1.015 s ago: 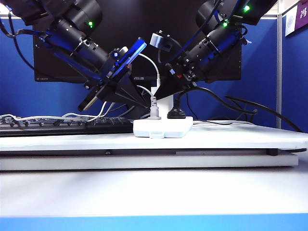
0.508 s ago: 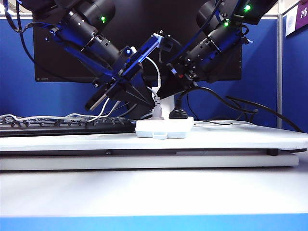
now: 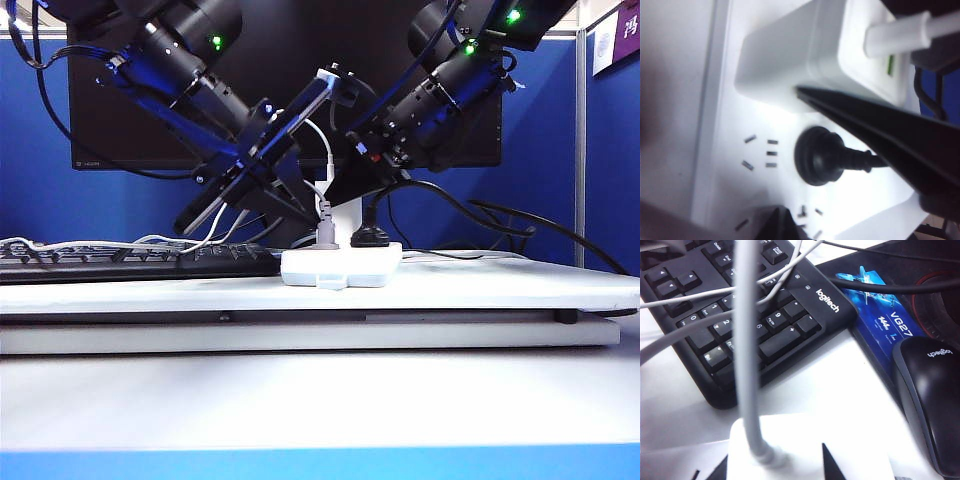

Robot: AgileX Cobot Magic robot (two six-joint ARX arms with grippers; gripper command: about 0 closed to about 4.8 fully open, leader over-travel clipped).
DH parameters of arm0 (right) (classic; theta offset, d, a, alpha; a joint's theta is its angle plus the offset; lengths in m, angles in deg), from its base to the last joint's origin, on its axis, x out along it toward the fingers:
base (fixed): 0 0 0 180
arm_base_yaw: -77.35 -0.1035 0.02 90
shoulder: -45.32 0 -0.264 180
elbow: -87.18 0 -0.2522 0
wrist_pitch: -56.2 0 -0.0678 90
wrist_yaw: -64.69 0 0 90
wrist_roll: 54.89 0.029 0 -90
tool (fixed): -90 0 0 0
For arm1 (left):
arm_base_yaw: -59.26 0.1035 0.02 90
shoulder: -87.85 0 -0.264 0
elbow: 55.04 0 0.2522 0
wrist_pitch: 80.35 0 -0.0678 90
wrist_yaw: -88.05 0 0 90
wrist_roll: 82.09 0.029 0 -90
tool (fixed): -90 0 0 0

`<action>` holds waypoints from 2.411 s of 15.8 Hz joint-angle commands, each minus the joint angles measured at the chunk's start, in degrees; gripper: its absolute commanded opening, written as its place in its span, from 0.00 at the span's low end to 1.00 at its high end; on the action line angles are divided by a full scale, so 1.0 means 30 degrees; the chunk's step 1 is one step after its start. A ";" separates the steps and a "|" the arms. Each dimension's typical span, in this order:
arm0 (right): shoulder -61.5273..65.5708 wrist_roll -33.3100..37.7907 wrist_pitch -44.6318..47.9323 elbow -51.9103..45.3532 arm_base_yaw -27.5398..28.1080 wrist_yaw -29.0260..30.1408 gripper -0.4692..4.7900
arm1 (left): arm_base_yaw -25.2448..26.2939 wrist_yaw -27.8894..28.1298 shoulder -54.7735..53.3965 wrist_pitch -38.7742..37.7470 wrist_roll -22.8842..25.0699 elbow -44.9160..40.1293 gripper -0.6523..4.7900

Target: Unplug the white charger from the socket, then place it next to the socket.

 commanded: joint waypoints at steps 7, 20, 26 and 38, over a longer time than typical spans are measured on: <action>-0.0058 0.0029 -0.0619 -0.0015 -0.0124 0.0364 0.27 | -0.0087 -0.0342 -0.0153 -0.1676 0.0882 -0.0087 0.11; -0.0095 0.4116 0.1406 -0.0015 -0.0051 0.1472 0.20 | -0.0102 -0.1005 -0.0328 -0.2288 0.2463 -0.0087 0.11; -0.0568 0.3075 0.1705 -0.0015 -0.0036 0.1217 0.19 | -0.0109 -0.1035 -0.0750 -0.2477 0.2455 -0.0087 0.11; -0.1217 0.4575 0.3847 -0.0015 -0.0291 0.2499 0.19 | -0.0117 -0.1035 -0.0750 -0.2506 0.2463 -0.0087 0.11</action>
